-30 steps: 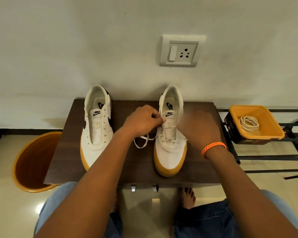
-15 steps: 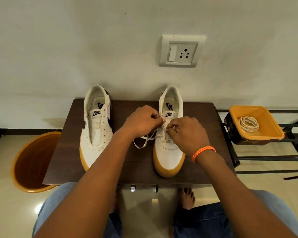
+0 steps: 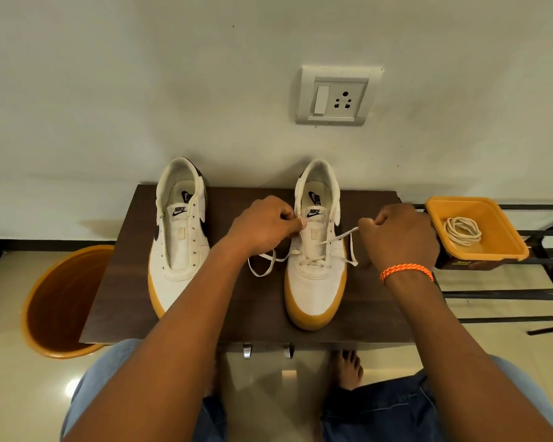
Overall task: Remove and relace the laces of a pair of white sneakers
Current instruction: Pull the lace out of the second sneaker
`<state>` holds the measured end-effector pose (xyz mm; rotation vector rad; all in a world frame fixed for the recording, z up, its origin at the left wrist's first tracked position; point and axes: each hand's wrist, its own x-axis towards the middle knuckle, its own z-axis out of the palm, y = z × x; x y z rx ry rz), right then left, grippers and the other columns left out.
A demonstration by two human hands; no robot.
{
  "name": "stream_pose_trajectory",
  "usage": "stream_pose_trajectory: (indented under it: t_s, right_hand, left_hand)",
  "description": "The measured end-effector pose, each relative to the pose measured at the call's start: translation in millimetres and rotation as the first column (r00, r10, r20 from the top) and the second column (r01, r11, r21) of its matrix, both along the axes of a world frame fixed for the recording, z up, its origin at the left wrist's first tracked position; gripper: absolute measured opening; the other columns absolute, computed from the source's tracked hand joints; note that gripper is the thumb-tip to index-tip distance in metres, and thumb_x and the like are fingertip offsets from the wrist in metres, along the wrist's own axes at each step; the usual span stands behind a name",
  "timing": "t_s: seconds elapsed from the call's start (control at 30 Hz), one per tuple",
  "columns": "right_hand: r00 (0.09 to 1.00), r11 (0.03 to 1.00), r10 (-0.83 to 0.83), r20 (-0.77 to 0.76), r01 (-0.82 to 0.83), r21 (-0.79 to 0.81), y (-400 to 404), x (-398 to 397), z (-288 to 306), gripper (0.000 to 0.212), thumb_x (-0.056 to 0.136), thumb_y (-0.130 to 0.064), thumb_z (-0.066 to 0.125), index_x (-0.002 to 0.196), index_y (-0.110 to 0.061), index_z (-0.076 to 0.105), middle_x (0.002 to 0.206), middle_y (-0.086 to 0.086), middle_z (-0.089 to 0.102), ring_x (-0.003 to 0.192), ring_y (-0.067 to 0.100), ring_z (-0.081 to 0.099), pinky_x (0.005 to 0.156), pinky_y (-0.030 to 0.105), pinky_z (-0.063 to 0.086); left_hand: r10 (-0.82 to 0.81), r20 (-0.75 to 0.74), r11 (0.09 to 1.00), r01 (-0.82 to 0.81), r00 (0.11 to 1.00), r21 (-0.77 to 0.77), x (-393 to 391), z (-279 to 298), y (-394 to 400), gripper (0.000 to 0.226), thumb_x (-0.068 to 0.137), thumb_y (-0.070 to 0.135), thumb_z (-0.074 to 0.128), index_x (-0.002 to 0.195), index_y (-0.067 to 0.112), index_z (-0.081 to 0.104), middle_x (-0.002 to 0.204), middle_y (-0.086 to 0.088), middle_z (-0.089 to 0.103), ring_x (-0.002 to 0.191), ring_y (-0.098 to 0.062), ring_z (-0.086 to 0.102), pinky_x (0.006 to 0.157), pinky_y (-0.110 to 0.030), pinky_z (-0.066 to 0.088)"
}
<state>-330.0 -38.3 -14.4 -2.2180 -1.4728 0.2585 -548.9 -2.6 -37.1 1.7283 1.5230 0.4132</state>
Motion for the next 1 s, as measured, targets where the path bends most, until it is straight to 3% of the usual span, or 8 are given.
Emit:
stream_pose_trajectory:
  t_s: [0.13, 0.3, 0.4, 0.53, 0.67, 0.8, 0.9, 1.0]
  right_hand:
    - [0.999, 0.999, -0.037, 0.039, 0.037, 0.007, 3.0, 12.2, 3.7, 0.025, 0.089, -0.029, 0.067, 0.073, -0.01, 0.071, 0.069, 0.009, 0.06, 0.063, 0.027, 0.053, 0.064, 0.031, 0.042]
    - [0.981, 0.997, -0.06, 0.185, 0.069, -0.041, 5.6, 24.0, 2.4, 0.028, 0.091, -0.032, 0.062, 0.083, -0.008, 0.072, 0.085, 0.017, 0.066, 0.073, 0.034, 0.058, 0.067, 0.036, 0.045]
    - [0.974, 0.984, -0.031, 0.226, 0.069, -0.164, 6.8, 34.1, -0.8, 0.03, 0.092, -0.037, 0.069, 0.098, -0.008, 0.074, 0.096, 0.018, 0.069, 0.084, 0.039, 0.064, 0.071, 0.037, 0.047]
    - [0.986, 0.95, 0.157, 0.055, -0.136, -0.283, 8.6, 32.6, -9.6, 0.02, 0.094, -0.033, 0.069, 0.101, -0.016, 0.078, 0.098, 0.011, 0.074, 0.087, 0.03, 0.069, 0.078, 0.034, 0.056]
    - [0.936, 0.941, 0.325, -0.131, -0.334, -0.052, 10.5, 16.9, -1.9, 0.017, 0.096, -0.019, 0.065, 0.085, -0.026, 0.076, 0.072, -0.012, 0.063, 0.068, 0.004, 0.057, 0.061, 0.02, 0.038]
    - [0.835, 0.879, 0.467, -0.292, -0.474, 0.052, 8.6, 10.8, -3.5, 0.026, 0.098, -0.024, 0.065, 0.12, -0.035, 0.071, 0.08, -0.009, 0.069, 0.072, 0.009, 0.068, 0.071, 0.027, 0.054]
    - [0.792, 0.803, 0.574, -0.207, -0.594, -0.044, 5.4, 3.0, -10.9, 0.043, 0.099, -0.035, 0.065, 0.141, -0.044, 0.057, 0.1, -0.004, 0.063, 0.088, 0.014, 0.065, 0.08, 0.035, 0.057]
    - [0.8, 0.787, 0.595, -0.084, -0.6, -0.146, 4.8, -2.5, -16.8, 0.032, 0.1, -0.034, 0.064, 0.132, -0.039, 0.064, 0.112, -0.003, 0.056, 0.093, 0.016, 0.06, 0.084, 0.042, 0.057]
  left_hand:
    - [-0.001, -0.001, 1.0, 0.001, 1.0, -0.002, 0.2, -0.2, -0.5, 0.03, 0.099, 0.046, 0.07, 0.074, 0.029, 0.069, 0.076, 0.011, 0.07, 0.074, -0.014, 0.071, 0.078, -0.042, 0.061]
    - [0.008, -0.07, 0.998, -0.004, 0.997, 0.055, 2.2, -1.1, -1.2, 0.036, 0.095, 0.057, 0.07, 0.078, 0.025, 0.071, 0.073, 0.008, 0.069, 0.065, -0.011, 0.066, 0.063, -0.031, 0.05]
    - [0.04, -0.072, 0.992, -0.031, 0.997, 0.123, 3.4, 2.6, -3.4, 0.036, 0.092, 0.054, 0.075, 0.079, 0.02, 0.07, 0.069, 0.009, 0.07, 0.061, -0.009, 0.068, 0.064, -0.029, 0.055]
    - [-0.015, 0.042, 0.995, 0.011, 0.999, 0.1, 10.5, 10.4, -8.1, 0.02, 0.096, 0.039, 0.076, 0.091, 0.022, 0.07, 0.064, 0.004, 0.071, 0.048, -0.014, 0.068, 0.057, -0.03, 0.061]
    - [-0.095, 0.004, 0.993, 0.095, 0.995, 0.072, 17.9, 14.6, -13.2, 0.007, 0.093, 0.033, 0.08, 0.095, 0.026, 0.079, 0.063, 0.012, 0.068, 0.047, -0.008, 0.066, 0.056, -0.029, 0.061]
    - [-0.211, -0.117, 0.977, 0.212, 0.97, -0.003, 25.8, 14.6, -17.9, 0.011, 0.086, 0.038, 0.086, 0.095, 0.032, 0.083, 0.074, 0.018, 0.071, 0.051, 0.003, 0.066, 0.06, -0.023, 0.054]
    - [-0.24, -0.147, 0.971, 0.24, 0.96, -0.016, 34.2, 10.2, -21.5, 0.012, 0.088, 0.032, 0.084, 0.101, 0.03, 0.082, 0.074, 0.018, 0.068, 0.053, 0.006, 0.066, 0.062, -0.021, 0.052]
    - [-0.23, -0.159, 0.972, 0.233, 0.96, 0.0, 37.8, 8.2, -22.7, 0.004, 0.094, 0.024, 0.078, 0.097, 0.025, 0.08, 0.067, 0.012, 0.069, 0.055, 0.003, 0.068, 0.067, -0.025, 0.057]
